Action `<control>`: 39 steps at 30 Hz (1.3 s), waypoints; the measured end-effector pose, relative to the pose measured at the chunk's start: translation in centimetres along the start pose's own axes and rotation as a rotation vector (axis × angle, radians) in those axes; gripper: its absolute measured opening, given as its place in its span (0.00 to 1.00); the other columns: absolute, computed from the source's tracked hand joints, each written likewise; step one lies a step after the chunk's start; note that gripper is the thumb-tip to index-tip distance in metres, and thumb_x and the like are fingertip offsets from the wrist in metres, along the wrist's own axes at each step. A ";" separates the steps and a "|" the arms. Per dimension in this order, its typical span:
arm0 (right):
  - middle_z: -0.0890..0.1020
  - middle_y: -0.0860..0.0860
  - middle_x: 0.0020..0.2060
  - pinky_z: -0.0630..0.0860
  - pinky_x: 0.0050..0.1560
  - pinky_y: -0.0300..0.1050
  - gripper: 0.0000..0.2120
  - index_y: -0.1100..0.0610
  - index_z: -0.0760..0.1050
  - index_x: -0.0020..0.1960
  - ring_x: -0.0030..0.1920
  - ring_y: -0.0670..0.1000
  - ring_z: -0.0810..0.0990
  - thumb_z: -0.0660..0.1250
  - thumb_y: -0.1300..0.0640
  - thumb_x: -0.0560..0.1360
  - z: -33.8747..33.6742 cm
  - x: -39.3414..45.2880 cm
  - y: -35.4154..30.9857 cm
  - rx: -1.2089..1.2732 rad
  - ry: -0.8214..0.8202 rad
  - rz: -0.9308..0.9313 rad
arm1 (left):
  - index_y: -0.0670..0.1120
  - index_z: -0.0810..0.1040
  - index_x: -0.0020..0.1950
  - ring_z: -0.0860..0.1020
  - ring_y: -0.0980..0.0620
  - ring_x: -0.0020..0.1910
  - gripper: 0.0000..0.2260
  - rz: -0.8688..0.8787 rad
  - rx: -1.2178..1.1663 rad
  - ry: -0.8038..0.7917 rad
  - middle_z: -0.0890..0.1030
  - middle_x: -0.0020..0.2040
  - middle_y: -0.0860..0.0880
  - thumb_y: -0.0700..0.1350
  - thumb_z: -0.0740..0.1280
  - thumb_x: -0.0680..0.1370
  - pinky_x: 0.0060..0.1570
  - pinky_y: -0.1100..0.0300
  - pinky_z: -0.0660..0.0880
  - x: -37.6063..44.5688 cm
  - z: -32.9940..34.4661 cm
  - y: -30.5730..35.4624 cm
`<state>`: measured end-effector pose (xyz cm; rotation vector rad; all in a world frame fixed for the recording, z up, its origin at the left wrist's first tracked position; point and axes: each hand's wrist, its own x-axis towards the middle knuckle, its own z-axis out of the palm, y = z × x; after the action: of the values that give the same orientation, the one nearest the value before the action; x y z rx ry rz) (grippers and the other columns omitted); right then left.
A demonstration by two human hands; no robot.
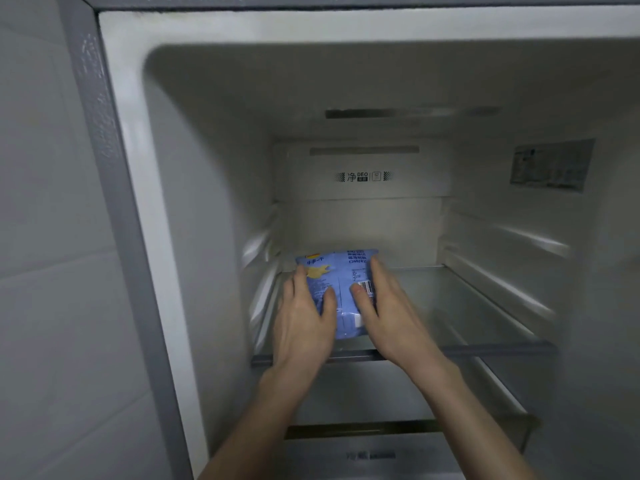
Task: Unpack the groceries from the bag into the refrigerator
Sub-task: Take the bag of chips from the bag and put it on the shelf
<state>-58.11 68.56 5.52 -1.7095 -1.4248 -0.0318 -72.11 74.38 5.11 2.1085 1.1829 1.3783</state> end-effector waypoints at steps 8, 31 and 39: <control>0.66 0.49 0.79 0.65 0.75 0.49 0.31 0.53 0.60 0.82 0.78 0.51 0.65 0.53 0.38 0.84 0.1 0.9 0.1 -0.079 -0.106 0.075 | 0.47 0.73 0.68 0.77 0.43 0.60 0.18 -0.016 0.159 -0.091 0.79 0.64 0.46 0.54 0.55 0.84 0.57 0.50 0.75 0.6 0.4 -0.2; 0.72 0.55 0.76 0.62 0.76 0.49 0.29 0.58 0.66 0.79 0.76 0.55 0.69 0.59 0.43 0.83 -8.7 -18.5 3.5 -0.397 0.326 -0.129 | 0.44 0.72 0.74 0.72 0.45 0.72 0.24 0.422 0.432 0.008 0.76 0.71 0.46 0.56 0.58 0.82 0.70 0.48 0.69 -15.6 -2.8 4.7; 0.71 0.54 0.76 0.64 0.77 0.54 0.30 0.57 0.64 0.80 0.77 0.54 0.68 0.59 0.42 0.83 -10.7 -25.1 2.2 -0.598 0.343 0.009 | 0.42 0.74 0.72 0.72 0.43 0.72 0.23 0.540 0.306 -0.055 0.77 0.70 0.44 0.55 0.59 0.83 0.71 0.43 0.68 -19.4 -2.3 4.5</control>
<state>-59.61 42.39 -2.47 -2.0553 -1.2128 -0.7774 -75.51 55.92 -2.03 2.8136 0.8774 1.3991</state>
